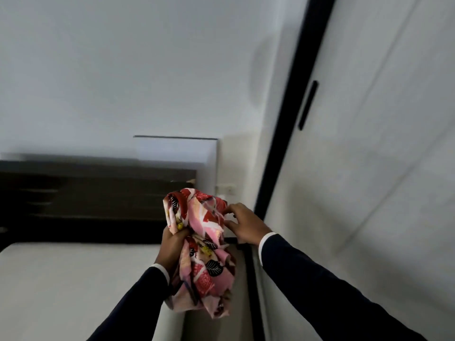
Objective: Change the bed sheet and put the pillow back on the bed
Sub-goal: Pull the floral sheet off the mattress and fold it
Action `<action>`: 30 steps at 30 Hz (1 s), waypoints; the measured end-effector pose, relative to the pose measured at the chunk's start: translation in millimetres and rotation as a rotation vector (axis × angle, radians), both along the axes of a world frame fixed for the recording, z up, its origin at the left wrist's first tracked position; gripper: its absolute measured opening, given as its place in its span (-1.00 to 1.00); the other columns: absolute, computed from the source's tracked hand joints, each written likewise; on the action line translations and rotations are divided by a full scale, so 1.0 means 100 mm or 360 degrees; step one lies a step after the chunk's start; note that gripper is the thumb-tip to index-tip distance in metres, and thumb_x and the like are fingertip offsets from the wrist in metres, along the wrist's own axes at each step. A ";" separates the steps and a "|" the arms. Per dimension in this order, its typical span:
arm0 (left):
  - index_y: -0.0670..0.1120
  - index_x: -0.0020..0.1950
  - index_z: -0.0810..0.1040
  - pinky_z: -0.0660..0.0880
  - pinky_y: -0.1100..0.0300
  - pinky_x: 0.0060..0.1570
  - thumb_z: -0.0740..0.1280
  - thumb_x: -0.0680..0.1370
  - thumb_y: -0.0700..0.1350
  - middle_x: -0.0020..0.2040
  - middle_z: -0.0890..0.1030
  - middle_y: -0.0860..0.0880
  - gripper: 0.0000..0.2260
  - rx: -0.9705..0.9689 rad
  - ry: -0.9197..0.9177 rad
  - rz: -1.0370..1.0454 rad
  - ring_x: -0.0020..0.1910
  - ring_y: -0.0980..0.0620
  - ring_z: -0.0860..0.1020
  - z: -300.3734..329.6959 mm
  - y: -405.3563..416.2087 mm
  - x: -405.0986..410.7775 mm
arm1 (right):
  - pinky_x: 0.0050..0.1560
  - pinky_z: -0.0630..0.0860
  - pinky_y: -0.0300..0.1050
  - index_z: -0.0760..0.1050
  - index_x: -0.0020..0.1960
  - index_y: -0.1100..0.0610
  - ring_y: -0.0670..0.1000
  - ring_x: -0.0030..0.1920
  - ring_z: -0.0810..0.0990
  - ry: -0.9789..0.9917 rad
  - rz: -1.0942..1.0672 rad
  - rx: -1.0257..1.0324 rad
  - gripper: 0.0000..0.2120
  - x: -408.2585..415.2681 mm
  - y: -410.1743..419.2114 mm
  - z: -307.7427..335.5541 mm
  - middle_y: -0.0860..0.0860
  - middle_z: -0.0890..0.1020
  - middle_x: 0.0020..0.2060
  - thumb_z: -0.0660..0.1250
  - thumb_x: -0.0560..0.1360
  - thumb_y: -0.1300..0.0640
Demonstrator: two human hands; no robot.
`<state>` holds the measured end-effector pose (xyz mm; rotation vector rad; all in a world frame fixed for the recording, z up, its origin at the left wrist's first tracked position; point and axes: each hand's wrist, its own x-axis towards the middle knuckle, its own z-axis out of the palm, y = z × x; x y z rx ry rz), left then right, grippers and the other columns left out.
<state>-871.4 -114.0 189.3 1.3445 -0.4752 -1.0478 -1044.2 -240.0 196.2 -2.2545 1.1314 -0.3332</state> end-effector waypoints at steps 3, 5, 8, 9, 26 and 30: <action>-0.13 0.05 0.61 0.58 0.04 -0.14 0.24 0.56 -0.41 -0.10 0.70 -0.16 -0.75 -0.0074 0.0052 -0.0159 -0.07 -0.16 0.67 0.07 -0.56 -0.13 | 0.21 0.47 0.02 0.50 0.26 0.09 0.09 0.19 0.53 0.0187 -0.0159 -0.0221 -0.72 -0.30 -0.47 0.26 0.08 0.51 0.19 0.30 0.58 0.05; -0.11 0.04 0.60 0.56 0.03 -0.09 0.23 0.56 -0.42 -0.07 0.69 -0.15 -0.73 -0.0134 0.0078 -0.0272 -0.05 -0.16 0.65 0.15 -0.96 -0.16 | 0.18 0.48 0.06 0.51 0.22 0.09 0.12 0.19 0.52 0.0325 -0.0284 -0.0397 -0.75 -0.47 -0.80 0.48 0.08 0.51 0.18 0.29 0.57 0.06; -0.06 0.09 0.59 0.56 0.03 -0.07 0.25 0.56 -0.39 -0.04 0.70 -0.13 -0.72 -0.0206 0.0092 -0.0391 -0.03 -0.14 0.66 0.31 -1.45 -0.18 | 0.17 0.48 0.12 0.49 0.22 0.07 0.17 0.20 0.49 0.0653 -0.0385 -0.0645 -0.73 -0.69 -1.27 0.83 0.08 0.50 0.20 0.26 0.55 0.06; -0.06 0.13 0.59 0.57 0.02 -0.07 0.26 0.56 -0.37 -0.02 0.71 -0.13 -0.72 -0.0242 0.0108 -0.0425 -0.02 -0.15 0.67 0.37 -1.60 -0.17 | 0.16 0.47 0.11 0.49 0.25 0.08 0.17 0.19 0.49 0.0780 -0.0398 -0.0728 -0.72 -0.73 -1.43 0.97 0.09 0.49 0.22 0.25 0.55 0.07; -0.14 0.16 0.62 0.60 -0.01 -0.07 0.28 0.56 -0.35 -0.05 0.73 -0.15 -0.75 -0.0477 0.0112 -0.0742 -0.06 -0.18 0.70 1.09 -3.51 0.07 | 0.55 0.03 0.23 0.47 0.37 0.06 0.14 0.36 0.40 0.2269 -0.0311 -0.1471 -0.60 -0.78 -3.31 2.03 0.04 0.45 0.32 0.26 0.55 0.05; -0.16 0.16 0.62 0.60 -0.03 -0.05 0.27 0.56 -0.37 -0.04 0.72 -0.18 -0.75 -0.0458 0.0073 -0.0810 -0.04 -0.21 0.70 1.01 -3.66 0.11 | 0.56 -0.04 0.25 0.51 0.33 0.04 0.15 0.38 0.38 0.2331 -0.0288 -0.1495 -0.65 -0.77 -3.51 2.00 0.04 0.47 0.32 0.21 0.57 0.04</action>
